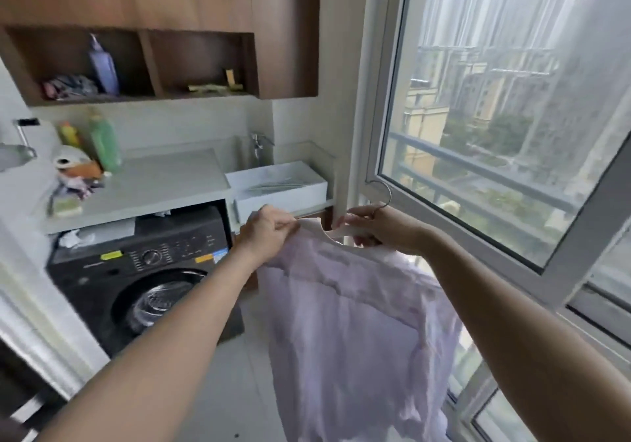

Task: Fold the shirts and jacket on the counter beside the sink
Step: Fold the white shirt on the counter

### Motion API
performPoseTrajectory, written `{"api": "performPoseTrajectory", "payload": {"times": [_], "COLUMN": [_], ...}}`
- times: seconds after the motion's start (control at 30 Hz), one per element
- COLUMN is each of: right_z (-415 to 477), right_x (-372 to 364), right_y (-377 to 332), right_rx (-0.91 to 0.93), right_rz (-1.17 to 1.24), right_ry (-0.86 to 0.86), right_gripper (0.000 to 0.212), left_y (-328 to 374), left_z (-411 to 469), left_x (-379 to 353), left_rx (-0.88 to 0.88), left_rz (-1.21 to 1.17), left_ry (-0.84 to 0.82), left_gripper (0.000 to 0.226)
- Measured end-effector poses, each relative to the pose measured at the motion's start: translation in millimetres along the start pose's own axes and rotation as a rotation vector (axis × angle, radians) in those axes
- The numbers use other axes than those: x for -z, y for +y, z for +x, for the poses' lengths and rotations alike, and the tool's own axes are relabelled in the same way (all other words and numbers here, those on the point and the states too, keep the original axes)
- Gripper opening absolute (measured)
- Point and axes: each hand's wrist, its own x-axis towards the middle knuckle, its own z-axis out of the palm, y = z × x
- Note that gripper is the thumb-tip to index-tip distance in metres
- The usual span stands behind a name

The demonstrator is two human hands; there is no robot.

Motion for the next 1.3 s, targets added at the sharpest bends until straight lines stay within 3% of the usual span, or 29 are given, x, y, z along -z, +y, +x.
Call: {"api": "performPoseTrajectory", "payload": {"times": [0.17,0.23,0.33,0.43,0.5,0.6,0.7,0.8,0.87,0.97,1.03,1.13,1.3], "right_z": [134.4,183.7,263.4,320.5,358.7,421.2,483.1,532.9,558.6,589.5,613.9,650.2,718.6], "right_x": [-68.2,-94.7,-132.9,-151.7,-164.0,-181.8,-193.1,-198.7,-201.0,-196.7,-191.9,-192.5,-200.4], "right_y": [-40.1,-53.5,-77.7,-98.7,-109.9,-133.6,-157.4,-168.2,-167.4,-164.6,-162.7,-152.4,-132.9], "right_rx": [0.019,0.000,-0.098,-0.135,-0.115,-0.091,-0.058,0.014,0.015,0.075,0.156,0.249,0.302], "right_rz": [0.155,0.160,0.380,0.518,0.560,0.530,0.467,0.221,0.135,0.104,-0.165,-0.498,-0.425], "right_ry": [0.090,0.120,0.182,0.260,0.258,0.243,0.349,0.424,0.394,0.352,0.407,0.466,0.236], "right_gripper": [0.035,0.034,0.025,0.039,0.045,0.058,0.057,0.051,0.051,0.035,0.019,0.021,0.012], "left_y": [-58.3,-75.6,-110.7,-150.2,-182.2,-234.0,-274.4,-305.3,-327.3,-361.7,-384.3,-410.3,-455.2], "left_z": [51.0,68.0,95.0,121.8,143.6,183.1,227.2,263.9,287.2,315.3,333.3,359.6,411.1], "left_x": [55.1,72.1,97.4,120.6,139.7,177.2,213.9,236.0,245.7,259.6,271.3,278.7,284.8], "left_rx": [0.143,0.174,0.320,0.358,0.361,0.350,0.342,0.236,0.123,0.108,0.106,0.133,0.197], "left_rz": [0.036,-0.113,-0.389,-0.316,-0.227,-0.202,-0.319,-0.344,-0.168,-0.076,-0.133,-0.135,-0.151], "left_ry": [0.269,0.270,-0.009,-0.290,-0.369,-0.266,-0.191,-0.197,-0.089,0.143,0.236,0.272,0.369], "left_gripper": [0.051,0.045,0.045,0.059,0.061,0.031,0.011,0.020,0.017,0.043,0.041,0.029,0.020]}}
